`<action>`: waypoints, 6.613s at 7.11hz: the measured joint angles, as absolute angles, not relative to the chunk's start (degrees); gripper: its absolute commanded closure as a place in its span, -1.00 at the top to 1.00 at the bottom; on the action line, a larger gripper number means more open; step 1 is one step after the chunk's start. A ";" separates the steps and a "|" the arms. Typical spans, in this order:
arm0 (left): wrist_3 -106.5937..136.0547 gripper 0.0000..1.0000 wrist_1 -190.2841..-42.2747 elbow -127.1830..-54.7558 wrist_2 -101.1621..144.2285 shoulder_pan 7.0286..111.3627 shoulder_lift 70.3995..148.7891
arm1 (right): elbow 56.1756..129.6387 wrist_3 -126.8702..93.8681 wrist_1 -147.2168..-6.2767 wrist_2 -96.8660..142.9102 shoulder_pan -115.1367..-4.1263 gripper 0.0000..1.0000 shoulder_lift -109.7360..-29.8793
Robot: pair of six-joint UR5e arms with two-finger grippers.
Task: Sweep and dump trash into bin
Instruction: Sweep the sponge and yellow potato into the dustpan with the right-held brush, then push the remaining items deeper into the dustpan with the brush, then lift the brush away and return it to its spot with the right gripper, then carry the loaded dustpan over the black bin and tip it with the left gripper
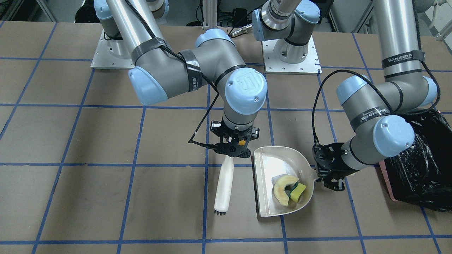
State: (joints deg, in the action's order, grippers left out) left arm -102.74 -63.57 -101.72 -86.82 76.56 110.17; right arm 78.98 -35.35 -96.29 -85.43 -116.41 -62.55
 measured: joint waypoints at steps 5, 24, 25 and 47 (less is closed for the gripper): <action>-104.70 -1.00 -58.47 -117.46 -87.45 74.51 99.47 | 93.78 -38.16 -104.68 -84.79 -119.59 -1.00 -68.38; -102.33 -1.00 -57.74 -118.21 -87.36 74.62 99.23 | 84.73 -55.37 -105.71 -84.64 -129.07 -1.00 -61.30; -102.31 -1.00 -57.74 -118.18 -87.36 74.62 99.22 | 84.83 -51.13 -102.49 -86.12 -126.32 -1.00 -63.49; -117.99 -1.00 -88.32 -91.96 -83.03 46.60 98.65 | 97.96 14.41 -109.94 -93.79 -71.08 -1.00 -66.66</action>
